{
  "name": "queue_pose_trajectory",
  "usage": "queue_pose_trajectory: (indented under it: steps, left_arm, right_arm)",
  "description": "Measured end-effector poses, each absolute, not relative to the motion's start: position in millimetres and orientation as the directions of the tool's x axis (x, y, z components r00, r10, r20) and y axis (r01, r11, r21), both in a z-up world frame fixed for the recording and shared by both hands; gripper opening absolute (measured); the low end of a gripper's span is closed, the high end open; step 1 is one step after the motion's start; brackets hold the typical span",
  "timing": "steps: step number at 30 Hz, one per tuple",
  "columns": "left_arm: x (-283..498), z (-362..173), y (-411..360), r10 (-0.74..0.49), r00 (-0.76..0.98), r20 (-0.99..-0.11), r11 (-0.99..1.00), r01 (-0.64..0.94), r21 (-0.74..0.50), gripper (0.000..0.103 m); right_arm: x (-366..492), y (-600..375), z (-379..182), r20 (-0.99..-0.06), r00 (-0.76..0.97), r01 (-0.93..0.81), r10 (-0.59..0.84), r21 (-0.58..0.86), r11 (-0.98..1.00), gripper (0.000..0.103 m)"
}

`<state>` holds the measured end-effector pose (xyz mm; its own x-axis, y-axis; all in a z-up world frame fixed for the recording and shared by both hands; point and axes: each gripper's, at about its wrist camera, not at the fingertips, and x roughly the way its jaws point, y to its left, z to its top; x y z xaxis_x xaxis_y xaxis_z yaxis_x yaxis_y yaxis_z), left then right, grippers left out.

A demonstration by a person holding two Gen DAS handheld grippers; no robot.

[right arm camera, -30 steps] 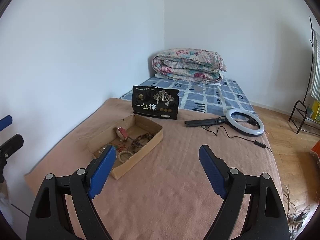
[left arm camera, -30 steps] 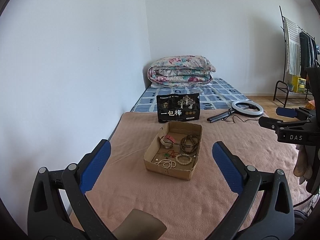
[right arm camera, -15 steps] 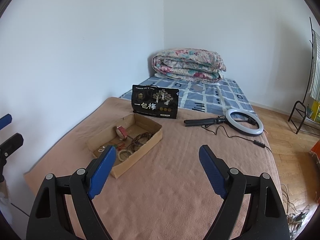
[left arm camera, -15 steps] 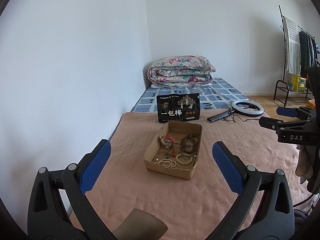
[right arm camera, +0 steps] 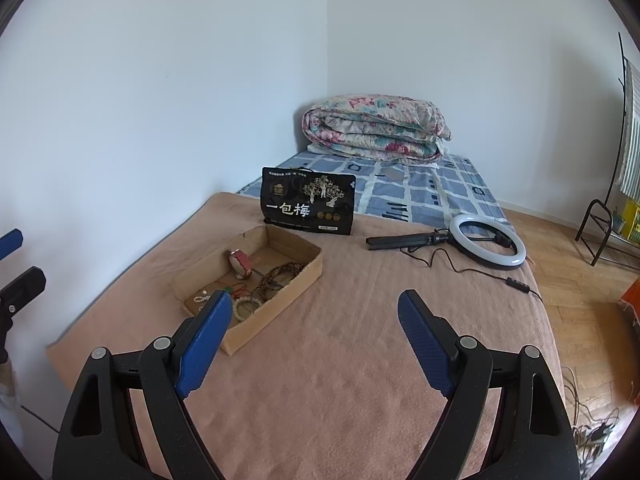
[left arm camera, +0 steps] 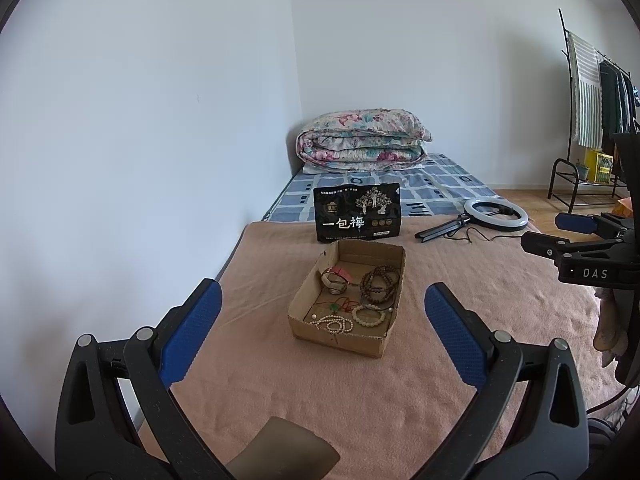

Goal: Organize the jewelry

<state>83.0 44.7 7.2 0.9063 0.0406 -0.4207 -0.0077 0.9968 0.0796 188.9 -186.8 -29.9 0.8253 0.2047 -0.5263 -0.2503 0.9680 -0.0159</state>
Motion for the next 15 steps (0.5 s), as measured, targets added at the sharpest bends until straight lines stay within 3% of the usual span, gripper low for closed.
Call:
queue_pose_trajectory:
  steps: [15]
  left_arm:
    - [83.0,7.7,44.6,0.043,0.906,-0.422,0.997,-0.011,0.078,0.103]
  right_arm:
    - [186.4,-188.4,-30.3,-0.525,0.826,-0.253,0.205,-0.021,0.967,0.085]
